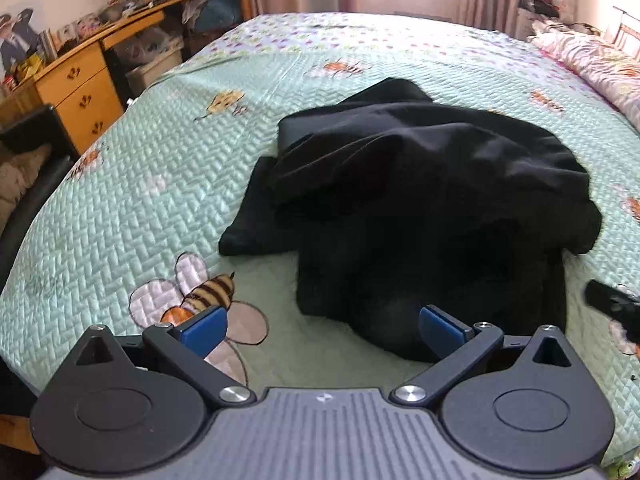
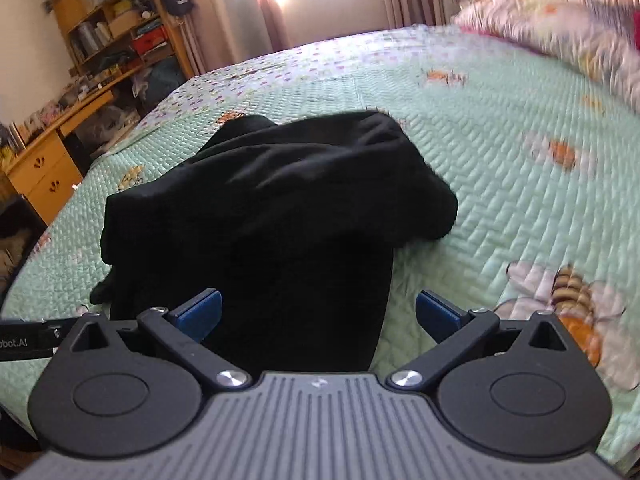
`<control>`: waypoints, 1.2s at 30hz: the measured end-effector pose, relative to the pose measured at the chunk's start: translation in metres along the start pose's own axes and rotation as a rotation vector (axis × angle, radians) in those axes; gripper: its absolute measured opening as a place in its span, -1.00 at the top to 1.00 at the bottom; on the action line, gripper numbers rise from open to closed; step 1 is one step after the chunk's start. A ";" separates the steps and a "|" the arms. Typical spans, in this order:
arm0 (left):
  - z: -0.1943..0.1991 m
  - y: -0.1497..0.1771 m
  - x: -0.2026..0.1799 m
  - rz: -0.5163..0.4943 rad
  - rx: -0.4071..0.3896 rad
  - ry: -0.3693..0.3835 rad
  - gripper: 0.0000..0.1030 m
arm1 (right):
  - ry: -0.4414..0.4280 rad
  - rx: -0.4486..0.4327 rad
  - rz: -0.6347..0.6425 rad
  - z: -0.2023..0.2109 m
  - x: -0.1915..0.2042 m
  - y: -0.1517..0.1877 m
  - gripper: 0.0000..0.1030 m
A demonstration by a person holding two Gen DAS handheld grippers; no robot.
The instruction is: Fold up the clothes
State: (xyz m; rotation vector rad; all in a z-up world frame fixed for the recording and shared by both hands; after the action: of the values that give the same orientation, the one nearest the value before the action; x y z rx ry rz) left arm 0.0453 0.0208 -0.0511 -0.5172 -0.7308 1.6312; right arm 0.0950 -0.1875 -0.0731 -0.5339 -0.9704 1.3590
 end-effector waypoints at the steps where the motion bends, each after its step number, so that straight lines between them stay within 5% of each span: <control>1: -0.003 0.001 0.002 -0.007 -0.001 -0.014 -0.96 | -0.010 -0.024 -0.006 0.001 -0.001 0.000 -0.98; 6: -0.013 0.002 0.007 -0.009 0.007 -0.013 -0.90 | -0.072 -0.152 0.048 0.005 0.005 -0.006 -0.98; 14: -0.032 0.006 0.017 0.034 0.049 0.019 -0.89 | -0.090 -0.166 0.322 -0.010 0.038 -0.002 -0.97; 19: -0.043 0.012 0.031 0.071 0.065 0.022 -0.89 | -0.161 -0.132 0.422 -0.026 0.066 0.004 -0.59; 29: -0.060 0.009 0.052 0.088 0.067 0.016 -0.89 | -0.302 -0.149 0.579 -0.049 0.157 -0.010 -0.53; 36: -0.068 0.013 0.064 0.091 0.075 0.003 -0.89 | -0.320 -0.120 0.609 -0.065 0.191 -0.017 -0.12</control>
State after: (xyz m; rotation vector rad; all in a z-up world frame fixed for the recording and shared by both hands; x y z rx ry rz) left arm 0.0716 0.0944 -0.1041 -0.5054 -0.6491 1.7351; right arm 0.1443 0.0061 -0.0433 -0.7566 -1.2096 1.9816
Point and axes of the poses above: each gripper's, at about its wrist camera, not at the fingertips, and z roughly against the way its jaws point, x to its left, y to its underside, the point moved 9 cm from there along -z, roughly the way its jaws point, and after that the axes turned 8 degrees about -x, right-handed, at the moved point
